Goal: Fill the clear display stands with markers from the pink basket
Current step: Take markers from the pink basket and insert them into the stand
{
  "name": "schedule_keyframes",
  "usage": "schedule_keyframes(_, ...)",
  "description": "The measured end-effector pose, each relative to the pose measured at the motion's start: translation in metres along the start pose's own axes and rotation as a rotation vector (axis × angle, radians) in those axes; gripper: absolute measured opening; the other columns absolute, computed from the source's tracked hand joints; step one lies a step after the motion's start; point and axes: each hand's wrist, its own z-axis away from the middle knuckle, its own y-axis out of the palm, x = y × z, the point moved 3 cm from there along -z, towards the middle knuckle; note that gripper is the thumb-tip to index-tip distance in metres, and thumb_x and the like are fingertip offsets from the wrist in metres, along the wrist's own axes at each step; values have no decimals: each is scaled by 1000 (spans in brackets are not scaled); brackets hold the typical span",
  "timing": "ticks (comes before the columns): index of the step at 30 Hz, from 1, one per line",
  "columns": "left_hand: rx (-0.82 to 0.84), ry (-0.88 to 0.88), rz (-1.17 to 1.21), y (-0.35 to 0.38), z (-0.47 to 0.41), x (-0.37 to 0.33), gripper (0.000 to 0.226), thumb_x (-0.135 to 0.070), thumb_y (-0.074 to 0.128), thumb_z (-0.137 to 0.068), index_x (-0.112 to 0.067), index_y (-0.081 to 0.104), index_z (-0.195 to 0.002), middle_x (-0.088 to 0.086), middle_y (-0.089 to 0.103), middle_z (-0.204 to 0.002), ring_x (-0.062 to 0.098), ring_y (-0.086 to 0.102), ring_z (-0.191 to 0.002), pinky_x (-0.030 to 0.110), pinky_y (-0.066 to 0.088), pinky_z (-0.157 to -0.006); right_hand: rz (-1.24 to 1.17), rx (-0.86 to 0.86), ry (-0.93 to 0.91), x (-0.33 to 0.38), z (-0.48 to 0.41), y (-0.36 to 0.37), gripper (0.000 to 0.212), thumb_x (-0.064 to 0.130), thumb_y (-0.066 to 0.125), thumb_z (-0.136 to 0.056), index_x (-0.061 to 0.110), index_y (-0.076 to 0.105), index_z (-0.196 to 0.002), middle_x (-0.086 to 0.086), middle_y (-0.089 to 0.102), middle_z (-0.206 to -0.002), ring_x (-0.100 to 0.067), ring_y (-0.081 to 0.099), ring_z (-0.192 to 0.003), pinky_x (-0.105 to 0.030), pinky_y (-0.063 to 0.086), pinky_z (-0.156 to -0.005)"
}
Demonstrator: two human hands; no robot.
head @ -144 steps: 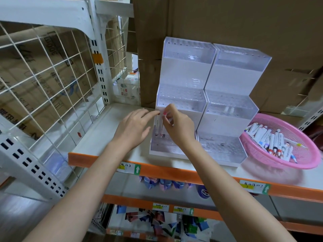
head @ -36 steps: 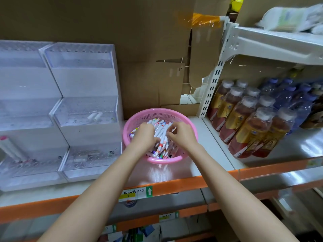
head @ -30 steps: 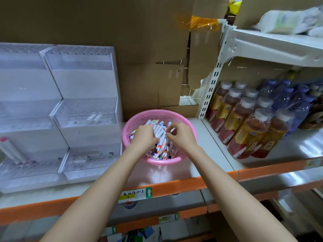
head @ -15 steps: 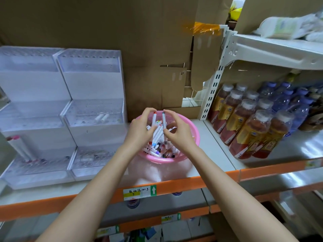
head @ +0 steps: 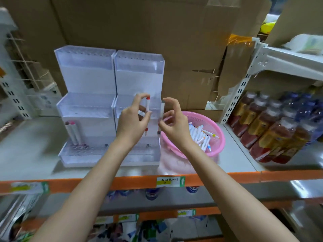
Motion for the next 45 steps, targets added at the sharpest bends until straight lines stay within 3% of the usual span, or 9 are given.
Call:
schedule_keyframes(7,76,-46,13,-76,6,45,37,-12,69,-83,-20,51,-114,-5,62,-80,10,65,-68,19,52,-62,-58,24,-12,45,2,77,54,-2,64,-79,26,46,-121,6,58,-81,-7,63,-55,-19,47,-52)
schedule_keyframes(10,57,-32,29,-104,8,66,34,-11,71,-82,-17,52,-110,-5,62,-84,3,64,-68,13,52,-62,-54,-4,-20,61,3,111,53,-2,64,-78,24,46,-121,6,56,-79,-11,63,-58,-28,51,-53)
schedule_keyframes(14,-14,-5,33,-135,6,93,25,-10,72,-81,-11,54,-99,-6,59,-83,10,66,-65,27,54,-64,-54,4,-20,74,3,148,50,-3,63,-81,29,44,-115,8,52,-76,-8,57,-56,-18,44,-50)
schedule_keyframes(18,-10,-2,47,-152,4,117,21,-11,75,-79,-10,58,-92,-6,60,-81,11,66,-66,28,56,-66,-34,-22,-9,78,3,174,40,0,63,-85,21,49,-116,3,57,-76,-8,60,-59,-12,42,-53)
schedule_keyframes(22,-10,-2,71,-157,4,136,18,-11,76,-78,-8,61,-88,0,66,-83,11,66,-68,26,56,-68,-26,-17,-2,80,10,191,35,4,63,-89,22,49,-116,-4,59,-78,-16,63,-65,-15,47,-55)
schedule_keyframes(27,26,-14,91,-157,7,149,17,-14,76,-79,-12,61,-87,-3,67,-85,10,68,-73,14,52,-67,6,-19,17,78,13,201,40,6,61,-91,37,43,-108,-1,59,-77,-16,63,-64,-22,53,-59)
schedule_keyframes(33,24,-18,88,-159,5,158,18,-12,77,-78,-10,61,-86,-3,68,-81,10,69,-74,37,58,-70,66,-32,31,79,10,206,38,5,59,-91,34,43,-108,4,59,-78,-10,64,-63,-21,50,-55)
schedule_keyframes(37,26,-29,111,-159,4,161,17,-12,77,-78,-10,62,-87,-2,68,-80,10,69,-73,39,58,-68,106,-29,30,80,8,210,38,5,59,-91,35,42,-107,7,59,-76,-7,64,-63,-29,53,-59)
schedule_keyframes(45,-4,-21,110,-160,4,159,13,-11,74,-81,-8,62,-87,-3,66,-80,11,68,-67,35,56,-67,142,5,21,79,8,215,31,6,60,-92,21,46,-115,10,57,-74,-12,66,-67,-23,52,-58)
